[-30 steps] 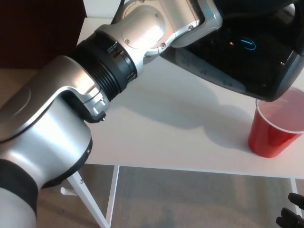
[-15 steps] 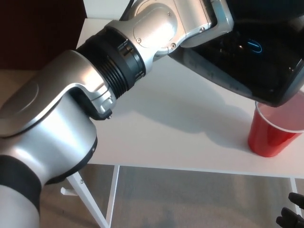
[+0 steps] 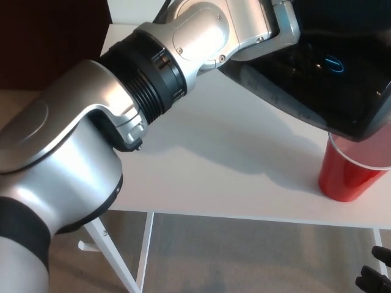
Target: The robot walk towards a table in front and uses its left hand to pick up the pot from the base and pour water to the cup on the right hand side
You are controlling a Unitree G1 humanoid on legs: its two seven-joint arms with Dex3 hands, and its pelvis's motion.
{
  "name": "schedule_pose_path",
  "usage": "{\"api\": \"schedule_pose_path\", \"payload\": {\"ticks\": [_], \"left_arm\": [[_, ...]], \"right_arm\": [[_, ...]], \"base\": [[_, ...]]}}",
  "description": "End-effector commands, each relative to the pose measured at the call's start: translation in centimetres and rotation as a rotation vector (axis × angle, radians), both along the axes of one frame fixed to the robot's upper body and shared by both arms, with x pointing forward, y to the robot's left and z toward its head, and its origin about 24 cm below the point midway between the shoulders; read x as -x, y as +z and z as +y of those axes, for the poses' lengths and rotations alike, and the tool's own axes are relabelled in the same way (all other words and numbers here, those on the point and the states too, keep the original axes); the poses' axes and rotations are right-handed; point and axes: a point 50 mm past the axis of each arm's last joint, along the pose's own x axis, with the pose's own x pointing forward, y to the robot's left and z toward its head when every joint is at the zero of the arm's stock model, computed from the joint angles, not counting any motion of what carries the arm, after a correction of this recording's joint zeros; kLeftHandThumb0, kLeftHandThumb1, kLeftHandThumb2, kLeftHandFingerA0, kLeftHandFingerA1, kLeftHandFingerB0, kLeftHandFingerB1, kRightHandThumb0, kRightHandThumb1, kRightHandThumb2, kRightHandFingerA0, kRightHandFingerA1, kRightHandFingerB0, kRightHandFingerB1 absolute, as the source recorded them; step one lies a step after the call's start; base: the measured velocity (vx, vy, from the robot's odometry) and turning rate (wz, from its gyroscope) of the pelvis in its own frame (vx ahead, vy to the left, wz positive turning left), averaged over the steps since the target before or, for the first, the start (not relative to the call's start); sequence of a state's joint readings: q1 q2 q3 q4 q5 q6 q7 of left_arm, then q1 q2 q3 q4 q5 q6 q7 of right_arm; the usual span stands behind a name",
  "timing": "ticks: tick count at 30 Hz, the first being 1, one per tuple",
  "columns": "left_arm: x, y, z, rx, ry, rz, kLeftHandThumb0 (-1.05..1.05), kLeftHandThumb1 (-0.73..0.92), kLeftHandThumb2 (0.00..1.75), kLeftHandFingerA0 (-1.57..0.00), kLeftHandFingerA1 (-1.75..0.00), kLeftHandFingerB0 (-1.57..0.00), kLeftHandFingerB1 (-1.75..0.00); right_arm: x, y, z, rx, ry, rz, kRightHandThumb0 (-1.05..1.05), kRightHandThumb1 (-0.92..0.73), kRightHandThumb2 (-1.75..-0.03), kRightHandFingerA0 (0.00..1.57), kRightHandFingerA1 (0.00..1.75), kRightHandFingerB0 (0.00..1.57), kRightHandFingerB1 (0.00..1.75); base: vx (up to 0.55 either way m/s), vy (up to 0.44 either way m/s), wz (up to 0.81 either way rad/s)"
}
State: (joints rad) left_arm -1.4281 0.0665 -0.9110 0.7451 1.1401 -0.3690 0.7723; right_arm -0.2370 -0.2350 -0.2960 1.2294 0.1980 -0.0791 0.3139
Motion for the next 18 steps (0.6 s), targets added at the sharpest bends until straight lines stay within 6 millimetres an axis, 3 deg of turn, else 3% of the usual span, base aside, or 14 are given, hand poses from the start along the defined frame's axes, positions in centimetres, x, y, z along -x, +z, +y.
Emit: {"api": "schedule_pose_path", "payload": {"ticks": [1, 2, 8, 9, 10, 11, 13, 14, 15, 18], "left_arm": [[0.1, -0.1, -0.1, -0.061, -0.012, -0.041, -0.47, 0.60, 0.62, -1.10, -1.52, -0.82, -0.56], [-0.1, -0.1, 0.0, -0.046, 0.013, 0.007, -0.44, 0.59, 0.61, -1.10, -1.51, -0.81, -0.56], [-0.4, 0.2, 0.2, 0.024, 0.055, 0.059, -0.40, 0.54, 0.56, -1.13, -1.47, -0.82, -0.51], [-0.6, 0.8, 0.4, 0.149, 0.056, 0.171, -0.29, 0.65, 0.59, -1.07, -1.61, -0.79, -0.54], [-1.1, 1.4, 0.8, 0.302, 0.055, 0.316, -0.29, 0.65, 0.59, -1.07, -1.61, -0.79, -0.54], [-1.6, 2.2, 1.3, 0.453, 0.051, 0.446, -0.27, 0.69, 0.66, -0.96, -1.66, -0.74, -0.72], [-1.7, 2.5, 1.4, 0.505, 0.048, 0.492, -0.27, 0.69, 0.66, -0.96, -1.66, -0.74, -0.72], [-2.2, 3.0, 1.9, 0.577, 0.066, 0.557, -0.17, 0.50, 0.89, -1.22, -1.36, -0.77, -0.90], [-2.6, 3.4, 2.5, 0.652, 0.096, 0.627, -0.12, 0.72, 0.63, -0.90, -1.71, -0.70, -0.97], [-3.2, 4.0, 3.5, 0.761, 0.132, 0.747, -0.12, 0.75, 0.63, -0.87, -1.68, -0.72, -0.95]], "right_arm": [[0.0, 0.2, -0.4, 0.000, -0.016, -0.007, -0.13, -0.37, -0.85, 0.43, 0.63, 0.25, 0.53], [0.0, 0.2, -0.4, 0.008, -0.014, -0.004, -0.21, -0.55, -0.61, 0.51, 0.54, 0.35, 0.43], [0.0, 0.1, -0.3, 0.012, -0.015, -0.003, -0.22, -0.54, -0.62, 0.51, 0.55, 0.35, 0.43], [0.0, 0.2, -0.4, 0.011, -0.009, -0.005, -0.15, -0.38, -0.85, 0.43, 0.63, 0.24, 0.53], [0.1, 0.2, -0.4, 0.010, -0.001, -0.007, -0.15, -0.38, -0.85, 0.43, 0.63, 0.24, 0.53], [0.1, 0.2, -0.4, 0.012, -0.002, -0.004, -0.15, -0.38, -0.85, 0.44, 0.64, 0.25, 0.53], [0.0, 0.2, -0.4, 0.012, -0.004, -0.006, -0.15, -0.38, -0.85, 0.44, 0.64, 0.25, 0.53], [0.0, 0.2, -0.4, 0.012, -0.003, -0.006, -0.16, -0.38, -0.85, 0.45, 0.64, 0.25, 0.53], [0.1, 0.1, -0.3, 0.010, -0.004, -0.007, -0.15, -0.38, -0.85, 0.45, 0.64, 0.25, 0.53], [0.1, 0.1, -0.3, 0.007, -0.010, -0.002, -0.15, -0.37, -0.85, 0.45, 0.64, 0.25, 0.53]], "base": [[0.00, 0.000, 0.00], [0.00, 0.000, 0.00], [0.00, 0.000, 0.00], [0.00, 0.000, 0.00], [0.00, 0.000, 0.00], [0.00, 0.000, 0.00], [0.00, 0.000, 0.00], [0.00, 0.000, 0.00], [0.00, 0.000, 0.00], [0.00, 0.000, 0.00]]}}
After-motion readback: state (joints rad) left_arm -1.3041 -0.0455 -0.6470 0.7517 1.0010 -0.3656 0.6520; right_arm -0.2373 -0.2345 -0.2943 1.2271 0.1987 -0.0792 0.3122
